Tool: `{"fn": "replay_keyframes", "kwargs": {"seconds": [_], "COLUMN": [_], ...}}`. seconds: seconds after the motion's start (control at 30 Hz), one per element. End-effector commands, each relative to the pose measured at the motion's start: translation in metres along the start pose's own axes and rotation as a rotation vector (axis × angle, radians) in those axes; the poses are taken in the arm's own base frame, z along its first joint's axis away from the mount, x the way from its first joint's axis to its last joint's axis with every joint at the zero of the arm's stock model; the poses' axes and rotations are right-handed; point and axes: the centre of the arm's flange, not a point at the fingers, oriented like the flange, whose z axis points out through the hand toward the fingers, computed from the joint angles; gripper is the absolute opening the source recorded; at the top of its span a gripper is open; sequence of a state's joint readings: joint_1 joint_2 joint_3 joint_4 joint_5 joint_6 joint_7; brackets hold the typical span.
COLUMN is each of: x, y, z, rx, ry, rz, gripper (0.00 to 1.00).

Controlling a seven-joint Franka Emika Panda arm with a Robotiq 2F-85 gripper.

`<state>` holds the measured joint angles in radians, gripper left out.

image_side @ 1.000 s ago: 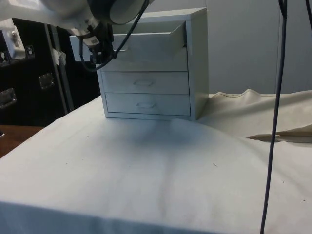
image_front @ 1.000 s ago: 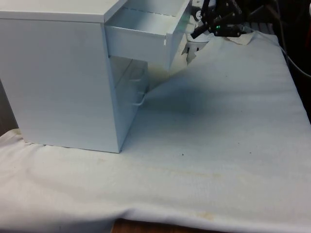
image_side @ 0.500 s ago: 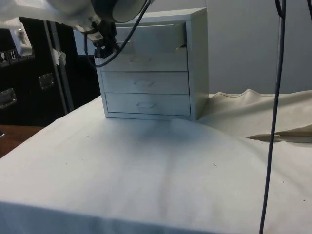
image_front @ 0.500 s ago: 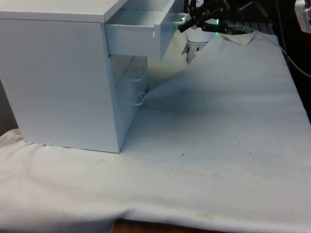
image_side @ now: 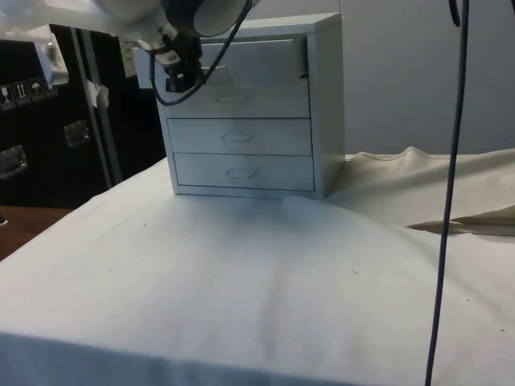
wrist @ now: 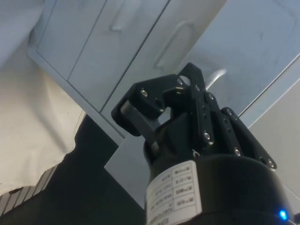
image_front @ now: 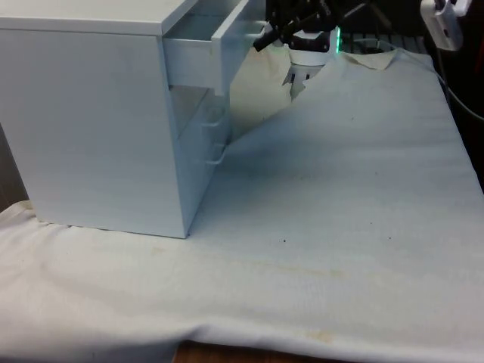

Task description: Open the drawer, then close it.

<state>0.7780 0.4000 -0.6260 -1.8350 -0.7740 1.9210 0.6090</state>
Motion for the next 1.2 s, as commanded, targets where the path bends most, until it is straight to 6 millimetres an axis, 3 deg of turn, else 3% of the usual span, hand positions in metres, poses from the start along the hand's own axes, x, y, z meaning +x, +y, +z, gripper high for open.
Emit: {"fn": "replay_keyframes", "kwargs": {"seconds": [0.0,0.87,1.17], "x": [0.0,0.003,0.002], "y": [0.005,0.04,0.044], "z": [0.005,0.054,0.058], "rx": [0.01,0.006,0.01], "ry": [0.005,-0.032,-0.038], "rz": [-0.003,0.03,0.04], "gripper": [0.0,0.0,0.0]}}
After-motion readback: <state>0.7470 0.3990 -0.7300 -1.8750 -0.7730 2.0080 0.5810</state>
